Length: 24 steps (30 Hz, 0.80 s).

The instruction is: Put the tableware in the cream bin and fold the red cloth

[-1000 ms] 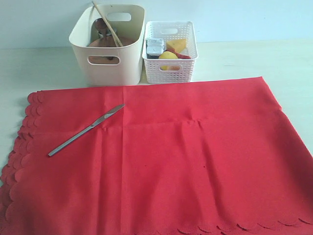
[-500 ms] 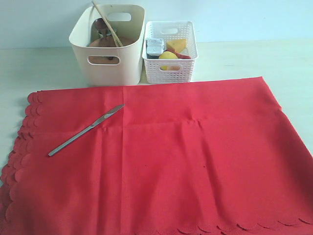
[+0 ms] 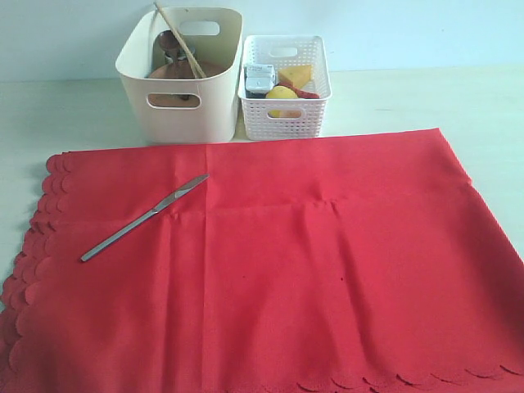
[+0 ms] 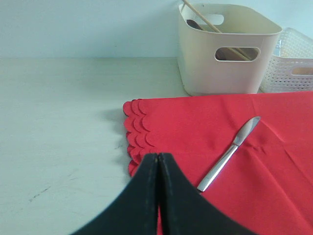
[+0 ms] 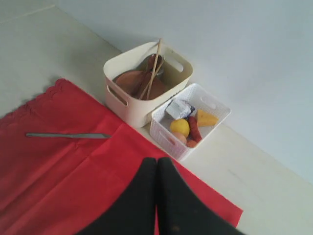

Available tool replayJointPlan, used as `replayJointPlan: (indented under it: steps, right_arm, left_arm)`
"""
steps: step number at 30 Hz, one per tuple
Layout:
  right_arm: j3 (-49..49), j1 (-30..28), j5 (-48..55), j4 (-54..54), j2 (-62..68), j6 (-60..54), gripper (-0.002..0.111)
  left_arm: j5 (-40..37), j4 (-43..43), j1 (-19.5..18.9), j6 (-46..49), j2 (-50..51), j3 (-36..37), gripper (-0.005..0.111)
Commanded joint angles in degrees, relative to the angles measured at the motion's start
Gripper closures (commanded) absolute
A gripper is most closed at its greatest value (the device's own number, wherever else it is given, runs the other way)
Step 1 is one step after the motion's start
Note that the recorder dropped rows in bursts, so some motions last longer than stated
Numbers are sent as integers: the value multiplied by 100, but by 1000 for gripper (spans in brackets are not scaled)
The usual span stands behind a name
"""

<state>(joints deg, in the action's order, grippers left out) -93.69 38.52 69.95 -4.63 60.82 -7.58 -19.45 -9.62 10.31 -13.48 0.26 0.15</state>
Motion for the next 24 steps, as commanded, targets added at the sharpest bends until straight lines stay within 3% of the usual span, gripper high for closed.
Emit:
replayJointPlan:
  steps: [1,13,24]
  right_arm:
    - [1044,-19,-569,-54,-726,12,108]
    - [3608,-19,-2319,-54,-2265,36,108]
    - [4729,-19,-3002,-54,-2478,290,108]
  left_arm:
    - [66,-17,35,-23,-26,-15,105]
    - [66,-17,35,-23,-26,-15,105]
    - [66,-17,35,-23,-26,-15,105]
